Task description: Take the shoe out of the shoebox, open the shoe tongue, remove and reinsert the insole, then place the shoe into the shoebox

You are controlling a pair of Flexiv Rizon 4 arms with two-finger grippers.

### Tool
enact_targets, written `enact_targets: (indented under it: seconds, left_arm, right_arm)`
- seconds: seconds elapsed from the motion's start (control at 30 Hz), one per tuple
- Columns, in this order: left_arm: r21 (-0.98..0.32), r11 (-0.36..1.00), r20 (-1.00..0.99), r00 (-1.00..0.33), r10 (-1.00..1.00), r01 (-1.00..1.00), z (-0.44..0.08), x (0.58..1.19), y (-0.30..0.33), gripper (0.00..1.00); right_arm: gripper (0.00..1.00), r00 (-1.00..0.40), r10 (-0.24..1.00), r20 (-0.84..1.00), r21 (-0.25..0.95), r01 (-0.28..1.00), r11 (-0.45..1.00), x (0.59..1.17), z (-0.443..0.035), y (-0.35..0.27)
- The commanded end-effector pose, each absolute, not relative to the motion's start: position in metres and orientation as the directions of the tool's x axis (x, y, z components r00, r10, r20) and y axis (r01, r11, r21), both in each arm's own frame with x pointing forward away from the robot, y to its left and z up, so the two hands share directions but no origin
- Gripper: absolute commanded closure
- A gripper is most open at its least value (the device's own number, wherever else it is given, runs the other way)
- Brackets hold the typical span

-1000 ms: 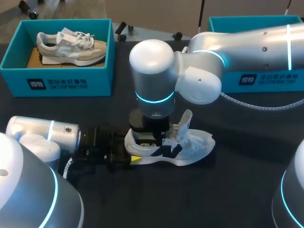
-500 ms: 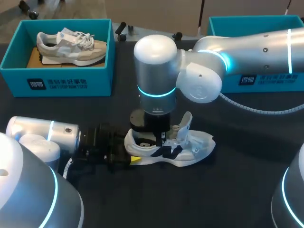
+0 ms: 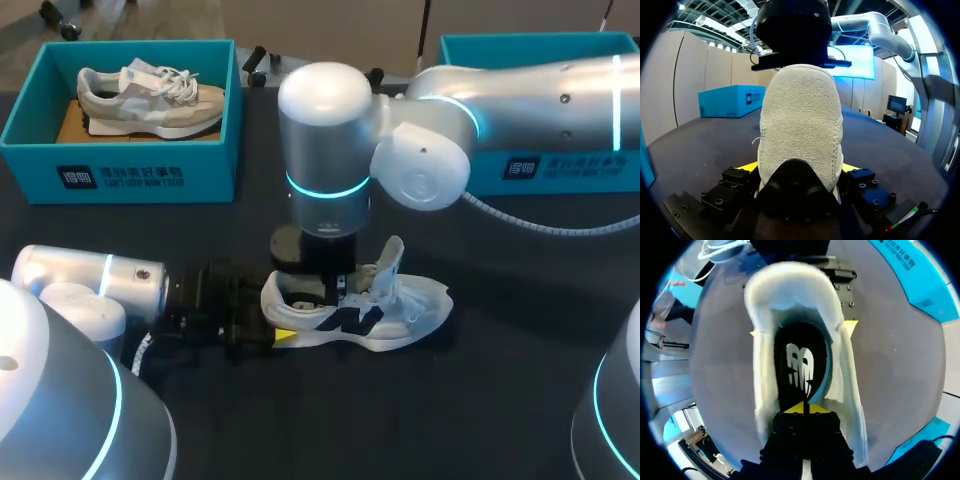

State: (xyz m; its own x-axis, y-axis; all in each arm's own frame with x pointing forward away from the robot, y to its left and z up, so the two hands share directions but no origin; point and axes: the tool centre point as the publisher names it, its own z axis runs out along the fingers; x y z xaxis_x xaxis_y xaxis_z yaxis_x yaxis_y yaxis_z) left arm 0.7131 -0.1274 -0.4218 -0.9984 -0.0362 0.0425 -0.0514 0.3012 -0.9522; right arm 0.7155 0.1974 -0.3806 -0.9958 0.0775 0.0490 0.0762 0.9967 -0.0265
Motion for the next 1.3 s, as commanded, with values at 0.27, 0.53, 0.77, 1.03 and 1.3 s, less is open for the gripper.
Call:
enact_targets:
  seconds: [0.27,0.53,0.77,1.03,1.3]
  left_arm:
    - [-0.951,0.304,0.043,-0.998,-0.036,-0.052,-0.421,0.714,-0.129,1.0]
    - [-0.951,0.304,0.043,-0.998,-0.036,-0.052,-0.421,0.714,-0.129,1.0]
    - [-0.951,0.304,0.043,-0.998,-0.036,-0.052,-0.421,0.714,-0.129,1.0]
    - [-0.951,0.304,0.043,-0.998,-0.036,-0.052,-0.421,0.714,-0.129,1.0]
    - [-0.951,0.304,0.043,-0.998,-0.036,-0.052,-0.421,0.714,-0.129,1.0]
  right_arm:
    - [1.0,-0.996,0.086,0.02,-0.007,0.086,0.996,0.711,-0.339,0.183]
    - [1.0,-0.997,0.083,-0.006,0.004,0.083,0.997,0.718,-0.321,0.179]
    - [1.0,-0.999,0.045,-0.014,0.023,0.045,0.999,0.726,-0.305,0.177]
    - [1.0,-1.0,-0.022,0.008,0.101,-0.021,0.995,0.735,-0.304,0.184]
    - [1.0,-0.993,-0.105,0.048,0.194,-0.094,0.976,0.74,-0.308,0.203]
